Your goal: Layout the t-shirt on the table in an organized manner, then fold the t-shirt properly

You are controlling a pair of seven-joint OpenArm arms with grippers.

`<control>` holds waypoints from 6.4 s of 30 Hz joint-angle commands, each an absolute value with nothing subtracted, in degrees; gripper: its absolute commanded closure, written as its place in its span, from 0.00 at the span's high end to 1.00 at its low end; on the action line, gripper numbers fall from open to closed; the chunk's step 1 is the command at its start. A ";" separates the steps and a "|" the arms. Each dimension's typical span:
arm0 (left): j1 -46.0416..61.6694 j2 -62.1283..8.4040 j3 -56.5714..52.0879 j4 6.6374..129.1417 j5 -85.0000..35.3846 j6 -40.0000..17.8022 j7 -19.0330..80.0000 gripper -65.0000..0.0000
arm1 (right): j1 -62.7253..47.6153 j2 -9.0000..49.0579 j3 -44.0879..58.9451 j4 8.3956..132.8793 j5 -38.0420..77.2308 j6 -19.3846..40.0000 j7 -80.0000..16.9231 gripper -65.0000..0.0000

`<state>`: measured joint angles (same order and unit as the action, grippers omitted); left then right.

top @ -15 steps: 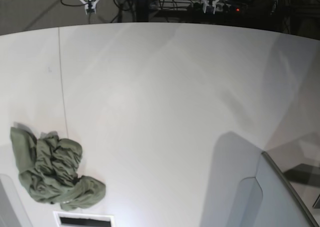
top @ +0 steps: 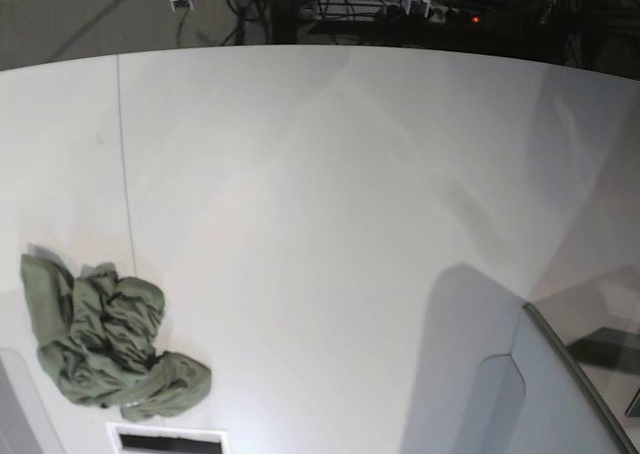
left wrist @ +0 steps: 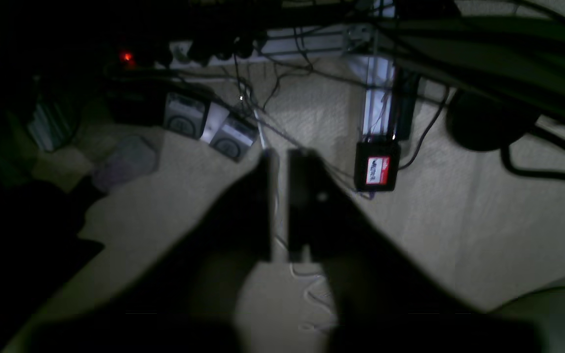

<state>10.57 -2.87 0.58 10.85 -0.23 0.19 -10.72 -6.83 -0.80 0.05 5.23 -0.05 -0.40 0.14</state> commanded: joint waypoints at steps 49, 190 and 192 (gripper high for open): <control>14.73 -2.95 0.66 13.32 0.22 0.40 -10.95 0.00 | -8.92 -1.19 0.22 5.32 0.04 -0.40 -0.22 0.00; 13.14 -12.70 -0.92 99.82 -23.16 0.40 28.79 0.66 | 8.04 2.59 6.73 61.67 -0.13 10.95 -19.74 0.00; 13.14 -12.79 -1.01 99.74 -23.16 0.40 28.79 0.66 | 3.82 1.36 6.46 67.91 -0.13 10.95 -21.23 0.00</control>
